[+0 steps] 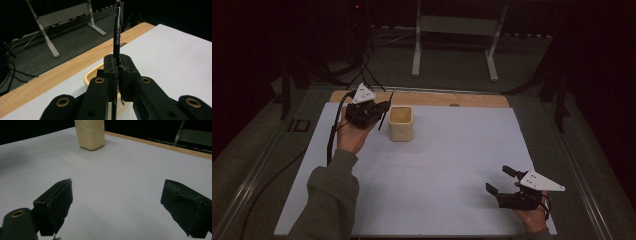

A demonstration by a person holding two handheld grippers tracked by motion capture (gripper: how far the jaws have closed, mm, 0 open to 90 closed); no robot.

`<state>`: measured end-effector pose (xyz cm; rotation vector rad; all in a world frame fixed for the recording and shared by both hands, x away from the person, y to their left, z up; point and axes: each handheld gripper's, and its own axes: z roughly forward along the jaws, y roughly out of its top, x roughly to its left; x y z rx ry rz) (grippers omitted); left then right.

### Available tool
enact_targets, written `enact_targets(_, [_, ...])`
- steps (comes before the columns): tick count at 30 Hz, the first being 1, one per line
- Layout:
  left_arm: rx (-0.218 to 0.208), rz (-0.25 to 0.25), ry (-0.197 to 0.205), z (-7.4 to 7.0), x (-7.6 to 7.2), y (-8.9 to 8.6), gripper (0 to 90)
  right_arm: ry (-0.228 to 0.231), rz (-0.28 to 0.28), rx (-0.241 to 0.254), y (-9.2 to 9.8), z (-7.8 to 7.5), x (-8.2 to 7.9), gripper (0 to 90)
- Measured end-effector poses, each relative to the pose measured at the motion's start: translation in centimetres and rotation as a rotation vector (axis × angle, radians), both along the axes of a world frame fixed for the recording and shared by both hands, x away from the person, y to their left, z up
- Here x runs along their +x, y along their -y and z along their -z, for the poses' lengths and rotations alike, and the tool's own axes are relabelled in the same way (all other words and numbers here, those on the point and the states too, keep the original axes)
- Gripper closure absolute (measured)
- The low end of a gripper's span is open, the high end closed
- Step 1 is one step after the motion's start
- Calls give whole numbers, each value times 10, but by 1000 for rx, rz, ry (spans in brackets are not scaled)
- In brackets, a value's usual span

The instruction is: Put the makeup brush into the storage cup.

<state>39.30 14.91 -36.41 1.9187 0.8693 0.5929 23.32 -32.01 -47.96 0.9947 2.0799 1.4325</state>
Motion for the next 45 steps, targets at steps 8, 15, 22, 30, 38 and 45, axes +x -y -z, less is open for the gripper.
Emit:
enact_targets(8, [-12, -2, 8, 0, 3, 3, 865, 0, -1, 2, 0, 0, 0, 104])
enact_targets(15, [-18, -4, 14, -1, 6, 5, 865, 5, -1, 4, 1, -1, -1, 104])
enact_targets(22, [-29, -10, 18, -2, 11, 6, 865, 5, -2, 4, 1, -1, -1, 104])
enact_targets(30, [-37, -18, 21, -1, 15, 8, 865, 6, 0, 6, 1, -1, -2, 104])
enact_targets(38, [-49, -26, 20, 1, 20, 11, 865, 6, 0, 7, 1, -1, -2, 104])
enact_targets(45, [-59, -31, 18, 4, 23, 14, 865, 5, 0, 6, 1, -1, -2, 104])
